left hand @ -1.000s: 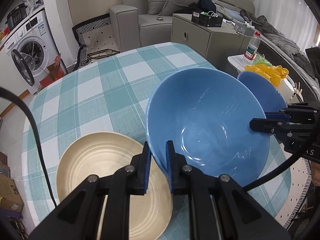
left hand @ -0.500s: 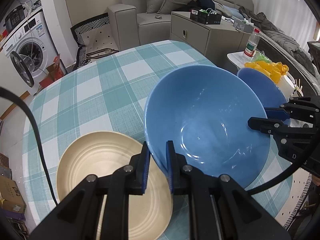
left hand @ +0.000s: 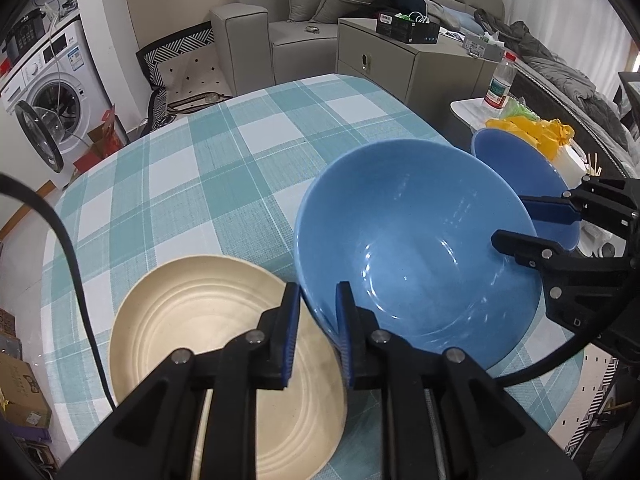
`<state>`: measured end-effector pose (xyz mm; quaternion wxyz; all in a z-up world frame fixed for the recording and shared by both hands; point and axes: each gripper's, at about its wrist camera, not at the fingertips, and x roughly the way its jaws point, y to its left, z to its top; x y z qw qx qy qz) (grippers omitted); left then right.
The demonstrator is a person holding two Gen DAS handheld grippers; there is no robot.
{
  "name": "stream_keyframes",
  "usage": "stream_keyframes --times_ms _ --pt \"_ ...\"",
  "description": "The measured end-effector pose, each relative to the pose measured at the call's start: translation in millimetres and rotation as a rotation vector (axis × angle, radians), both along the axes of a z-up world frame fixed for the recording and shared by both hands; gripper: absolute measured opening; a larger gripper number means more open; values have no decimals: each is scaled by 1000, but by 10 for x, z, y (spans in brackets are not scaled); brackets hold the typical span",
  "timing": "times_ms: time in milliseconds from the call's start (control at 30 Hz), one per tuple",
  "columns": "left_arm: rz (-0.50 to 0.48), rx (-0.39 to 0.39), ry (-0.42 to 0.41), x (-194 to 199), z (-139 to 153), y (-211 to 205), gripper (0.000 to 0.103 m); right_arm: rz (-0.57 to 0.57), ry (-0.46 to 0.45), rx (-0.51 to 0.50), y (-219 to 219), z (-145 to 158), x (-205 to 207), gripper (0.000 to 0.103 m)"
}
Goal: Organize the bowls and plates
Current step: 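Lower the held bowl into the other blue bowl, then open both grippers and release the bowl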
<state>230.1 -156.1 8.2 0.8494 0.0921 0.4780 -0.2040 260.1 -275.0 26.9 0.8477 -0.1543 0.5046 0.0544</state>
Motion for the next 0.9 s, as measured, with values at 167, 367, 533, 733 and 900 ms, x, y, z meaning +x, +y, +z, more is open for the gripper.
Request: stream_keyframes --times_ms 167,367,533,733,900 --pt "-2 -7 7 0 -9 18 18 5 -11 5 -2 31 -11 48" --pt "1 -10 6 -14 -6 55 36 -10 -13 38 -63 48 3 51" --pt "19 -43 8 23 28 112 48 -12 -2 92 -119 35 5 69" --pt "16 -76 23 73 92 139 49 1 -16 152 -156 102 -19 93" --pt "20 -74 -16 96 197 142 94 -9 -33 205 -233 209 -49 102"
